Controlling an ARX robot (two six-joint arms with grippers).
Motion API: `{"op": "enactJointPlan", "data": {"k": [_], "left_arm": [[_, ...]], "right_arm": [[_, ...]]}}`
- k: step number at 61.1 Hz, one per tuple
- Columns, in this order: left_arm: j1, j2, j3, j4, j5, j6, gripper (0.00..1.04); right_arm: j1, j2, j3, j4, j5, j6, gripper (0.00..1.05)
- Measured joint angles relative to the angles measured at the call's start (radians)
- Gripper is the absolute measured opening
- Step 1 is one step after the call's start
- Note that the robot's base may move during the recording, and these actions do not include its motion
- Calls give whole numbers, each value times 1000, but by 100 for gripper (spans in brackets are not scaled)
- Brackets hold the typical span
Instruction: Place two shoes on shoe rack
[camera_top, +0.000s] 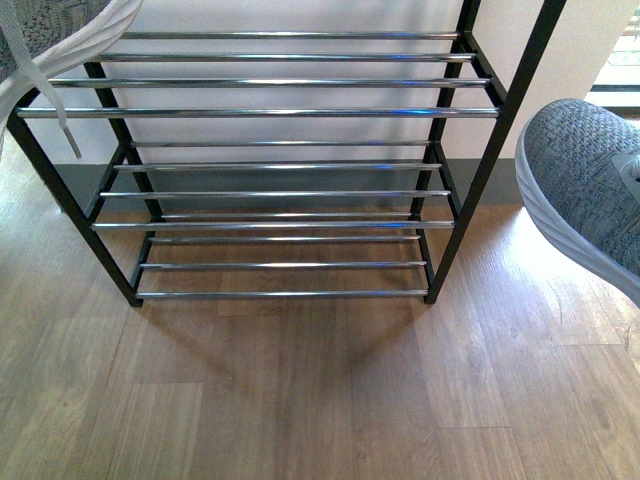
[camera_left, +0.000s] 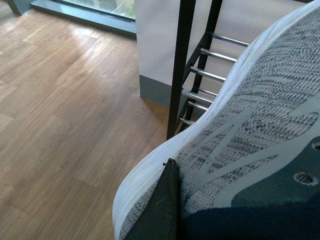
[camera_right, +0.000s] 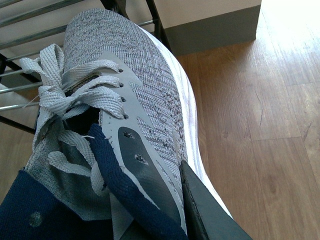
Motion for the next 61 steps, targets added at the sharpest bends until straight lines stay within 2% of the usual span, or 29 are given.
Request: {"op": "enactJointPlan", "data": {"k": [61], "left_arm": [[0, 1, -1, 0, 0, 0, 2]], "right_arm": [[0, 0, -1, 0, 0, 0, 1]]}}
